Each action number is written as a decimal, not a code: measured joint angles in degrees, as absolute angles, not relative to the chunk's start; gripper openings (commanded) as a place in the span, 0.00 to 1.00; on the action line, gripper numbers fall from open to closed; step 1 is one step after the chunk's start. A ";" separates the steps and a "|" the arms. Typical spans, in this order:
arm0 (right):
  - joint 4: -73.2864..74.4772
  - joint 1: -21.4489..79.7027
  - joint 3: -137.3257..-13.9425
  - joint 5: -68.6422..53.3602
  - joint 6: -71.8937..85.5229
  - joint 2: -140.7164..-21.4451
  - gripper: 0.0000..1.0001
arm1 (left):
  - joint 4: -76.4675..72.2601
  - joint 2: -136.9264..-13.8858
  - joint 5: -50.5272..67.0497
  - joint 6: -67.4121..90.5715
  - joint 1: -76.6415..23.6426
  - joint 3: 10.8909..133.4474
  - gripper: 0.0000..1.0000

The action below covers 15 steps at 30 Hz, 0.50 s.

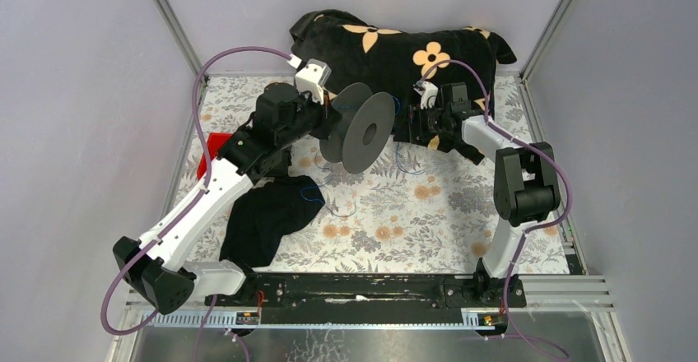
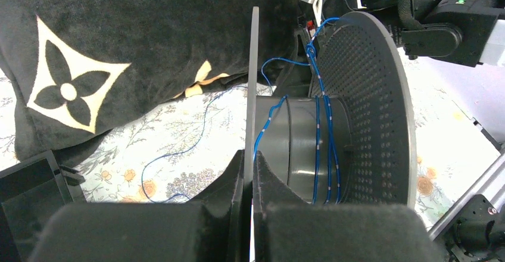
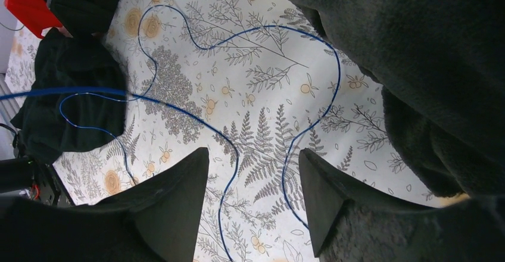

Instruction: Wrap the cables

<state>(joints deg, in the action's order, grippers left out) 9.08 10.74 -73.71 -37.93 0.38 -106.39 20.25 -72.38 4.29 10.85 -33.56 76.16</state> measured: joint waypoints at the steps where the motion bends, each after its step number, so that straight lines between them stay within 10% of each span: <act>1: 8.49 10.74 -73.71 -38.44 0.62 -106.67 0.61 | 20.43 -72.38 4.64 10.96 -33.39 76.16 0.00; 15: 5.37 10.85 -74.24 -41.76 4.14 -111.48 0.18 | 20.60 -72.38 5.65 12.12 -32.27 76.18 0.00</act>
<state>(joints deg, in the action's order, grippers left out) 5.37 10.85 -74.24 -41.76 4.14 -111.48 20.60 -72.38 5.65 12.12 -32.27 76.18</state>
